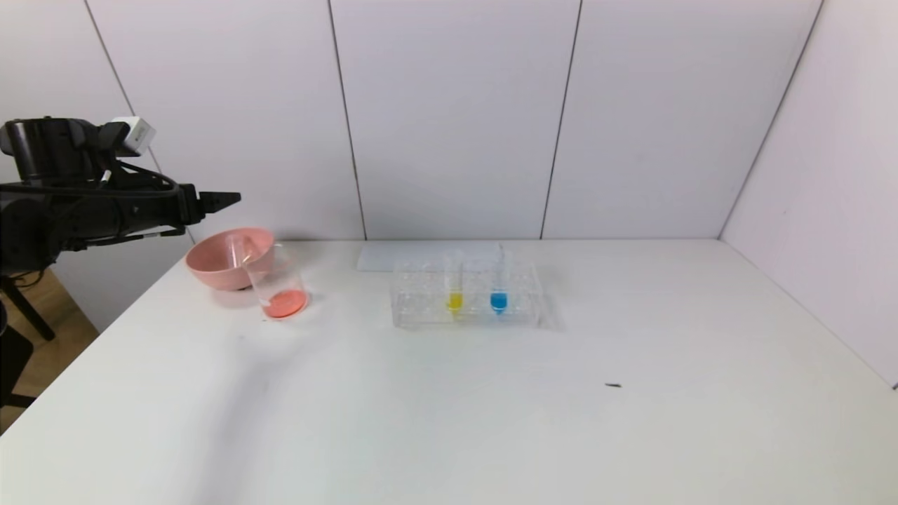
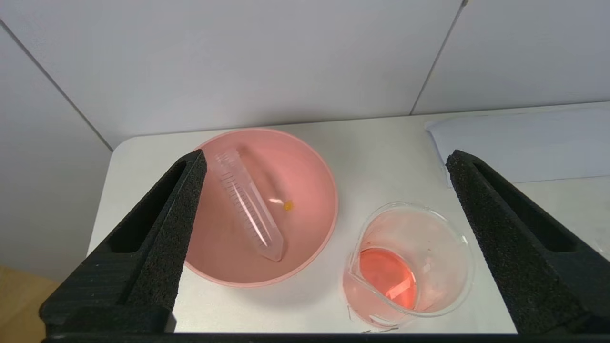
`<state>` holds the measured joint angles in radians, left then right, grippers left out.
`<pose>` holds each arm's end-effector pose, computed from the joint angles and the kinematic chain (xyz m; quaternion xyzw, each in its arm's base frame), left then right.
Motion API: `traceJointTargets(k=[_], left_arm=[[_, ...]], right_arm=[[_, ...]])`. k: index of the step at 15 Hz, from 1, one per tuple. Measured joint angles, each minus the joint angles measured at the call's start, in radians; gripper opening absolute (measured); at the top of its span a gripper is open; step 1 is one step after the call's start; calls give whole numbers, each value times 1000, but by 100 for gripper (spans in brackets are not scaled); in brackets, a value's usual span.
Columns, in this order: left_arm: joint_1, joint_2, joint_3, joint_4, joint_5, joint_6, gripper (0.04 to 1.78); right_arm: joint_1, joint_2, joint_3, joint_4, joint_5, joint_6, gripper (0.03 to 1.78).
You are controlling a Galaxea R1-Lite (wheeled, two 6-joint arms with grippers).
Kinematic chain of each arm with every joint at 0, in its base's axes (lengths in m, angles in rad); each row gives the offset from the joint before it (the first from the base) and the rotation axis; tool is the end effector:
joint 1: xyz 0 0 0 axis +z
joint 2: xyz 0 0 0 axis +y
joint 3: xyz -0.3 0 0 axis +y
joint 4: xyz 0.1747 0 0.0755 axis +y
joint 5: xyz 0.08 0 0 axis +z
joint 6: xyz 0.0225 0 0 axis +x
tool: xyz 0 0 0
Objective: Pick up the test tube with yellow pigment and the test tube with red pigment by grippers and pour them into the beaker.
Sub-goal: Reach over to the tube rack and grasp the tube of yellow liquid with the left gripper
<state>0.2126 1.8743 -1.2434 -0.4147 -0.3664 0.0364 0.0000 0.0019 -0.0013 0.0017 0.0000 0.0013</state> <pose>0.3672 0.0710 0.2225 -0.0128 0.1020 -0.0782 0.9916 -0.0228 0.0000 0.0757 0.0006 0.0011 0.0000 1.0000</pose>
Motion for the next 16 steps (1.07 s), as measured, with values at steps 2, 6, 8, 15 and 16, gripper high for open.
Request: traceJointTargets(k=[2, 6, 8, 15, 16], left_arm=[[-6, -42, 53, -51, 1, 0, 176], [-25, -124, 153, -86, -1, 19, 176], [-36, -158, 199, -110, -3, 60, 176], [-80, -299, 362, -145, -6, 97, 176], [-88, -321, 383, -145, -4, 109, 176]], right_arm=[[0, 0, 0, 0, 0, 0, 170], [0, 0, 0, 0, 0, 0, 170], [0, 0, 0, 0, 0, 0, 170], [0, 0, 0, 0, 0, 0, 170], [0, 0, 0, 0, 0, 0, 170]])
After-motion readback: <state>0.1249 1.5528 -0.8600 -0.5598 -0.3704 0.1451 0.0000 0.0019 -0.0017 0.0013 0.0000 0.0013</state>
